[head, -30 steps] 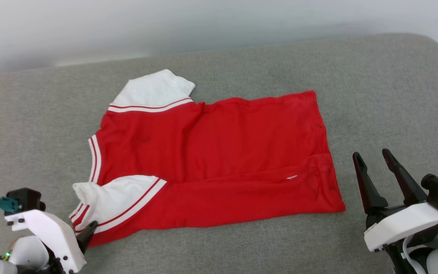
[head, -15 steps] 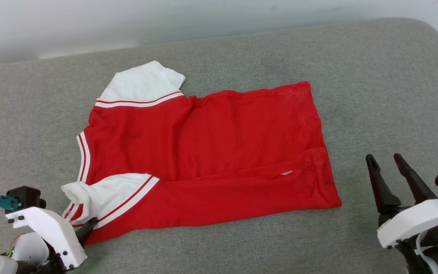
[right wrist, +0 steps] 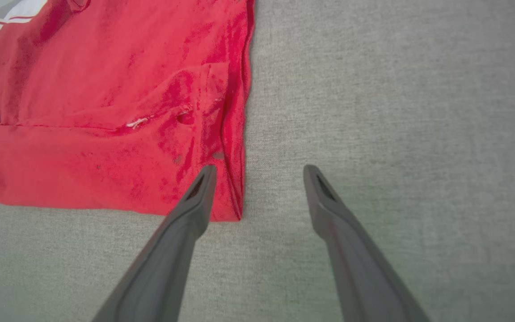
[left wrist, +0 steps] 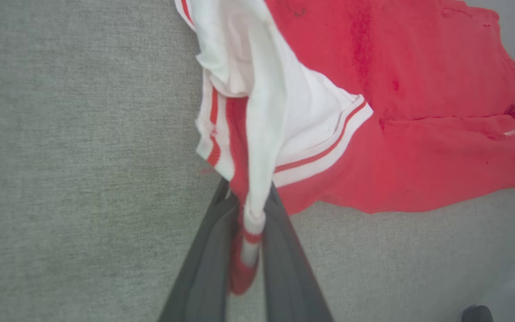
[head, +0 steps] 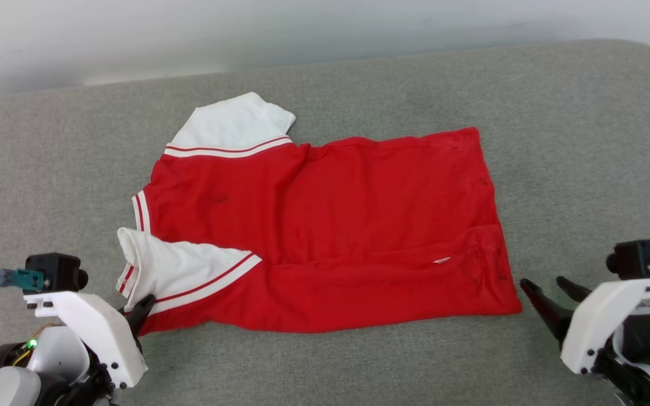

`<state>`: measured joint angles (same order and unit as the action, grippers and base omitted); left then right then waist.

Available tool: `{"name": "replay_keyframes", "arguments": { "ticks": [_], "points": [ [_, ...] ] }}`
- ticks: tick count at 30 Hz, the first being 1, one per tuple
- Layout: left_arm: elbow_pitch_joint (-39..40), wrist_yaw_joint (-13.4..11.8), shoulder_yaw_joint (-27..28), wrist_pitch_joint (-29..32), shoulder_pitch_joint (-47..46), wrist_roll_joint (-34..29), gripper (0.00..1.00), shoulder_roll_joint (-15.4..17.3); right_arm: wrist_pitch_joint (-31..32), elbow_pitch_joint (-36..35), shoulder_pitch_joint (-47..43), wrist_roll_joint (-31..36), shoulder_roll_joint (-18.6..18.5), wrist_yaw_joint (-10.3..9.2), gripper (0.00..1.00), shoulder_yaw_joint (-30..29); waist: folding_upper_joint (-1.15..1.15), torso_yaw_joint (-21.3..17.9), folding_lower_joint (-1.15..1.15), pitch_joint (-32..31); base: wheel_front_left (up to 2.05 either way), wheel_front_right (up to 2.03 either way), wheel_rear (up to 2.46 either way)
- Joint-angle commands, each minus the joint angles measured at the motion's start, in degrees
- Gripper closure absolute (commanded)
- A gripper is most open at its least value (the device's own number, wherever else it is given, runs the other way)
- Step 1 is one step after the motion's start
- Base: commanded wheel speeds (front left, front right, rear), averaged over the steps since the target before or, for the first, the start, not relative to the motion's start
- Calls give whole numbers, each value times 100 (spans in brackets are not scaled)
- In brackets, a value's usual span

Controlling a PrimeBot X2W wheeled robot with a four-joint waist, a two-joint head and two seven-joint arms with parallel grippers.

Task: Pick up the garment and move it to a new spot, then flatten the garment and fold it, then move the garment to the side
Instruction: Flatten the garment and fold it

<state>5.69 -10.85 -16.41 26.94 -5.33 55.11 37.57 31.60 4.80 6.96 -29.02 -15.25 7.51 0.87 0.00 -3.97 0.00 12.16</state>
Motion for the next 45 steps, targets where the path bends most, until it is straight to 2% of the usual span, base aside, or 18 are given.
{"name": "replay_keyframes", "arguments": {
  "ticks": [1, 10, 11, 12, 14, 19, 25, 32, 37, 42, 43, 44, 45],
  "points": [
    [91, -49, -14, -42, -108, -60, 100, 6, 72, 108, 182, -60, 2, -4, 0, 118, 0, 68, 0, 102, 0, 0, 0],
    [177, -36, -150, -133, -307, -180, 100, -159, 245, 1212, 826, -336, 75, -3, 0, 878, 0, 286, 0, 304, 0, 0, 0],
    [163, -24, -169, -135, -312, -175, 100, -171, 316, 1310, 829, -353, 74, -3, 15, 962, 0, 296, 0, 300, 0, 0, 0],
    [151, -15, -180, -142, -311, -164, 100, -187, 351, 1381, 834, -401, 85, -2, 74, 1036, 0, 299, 0, 302, 0, 0, 0],
    [111, -3, -208, -156, -307, -159, 100, -218, 378, 1475, 873, -461, 72, -1, 100, 1132, 0, 306, 0, 291, 0, 0, 0],
    [25, -16, -196, -222, -241, -160, 100, -257, 224, 1455, 988, -477, -73, -2, 100, 1165, 0, 279, 0, 173, 0, 0, 0],
    [-44, -126, -71, -320, 129, -54, 100, -213, 93, 1265, 937, -496, -215, -2, 100, 1287, 0, 212, 0, -315, 0, 0, 0],
    [140, -324, 80, -426, 768, 64, 100, -134, 177, 945, 483, -556, -314, -3, 100, 1304, 0, 291, 0, -835, 0, 0, 0],
    [231, -442, 118, -401, 1296, 233, 100, -181, 315, 645, -7, -550, -304, -3, 100, 1177, 0, 301, 0, -960, 0, 0, 0],
    [-1, -322, -36, -460, 1495, 355, 100, -402, 350, 628, -419, -490, -163, -3, 100, 1031, 0, 276, 0, -946, 0, 0, 0],
    [-63, -274, -67, -463, 1483, 400, 100, -473, 299, 641, -450, -432, -156, -3, 95, 1002, 0, 262, 0, -938, 0, 0, 0],
    [-135, -239, -48, -522, 1449, 424, 60, -526, 260, 665, -477, -430, -108, -3, 71, 971, 0, 242, 0, -933, 0, 0, 0],
    [-200, -214, -44, -552, 1416, 445, 0, -553, 189, 673, -509, -399, -82, -3, 0, 955, 0, 225, 0, -928, 0, 0, 0]
  ]
}}
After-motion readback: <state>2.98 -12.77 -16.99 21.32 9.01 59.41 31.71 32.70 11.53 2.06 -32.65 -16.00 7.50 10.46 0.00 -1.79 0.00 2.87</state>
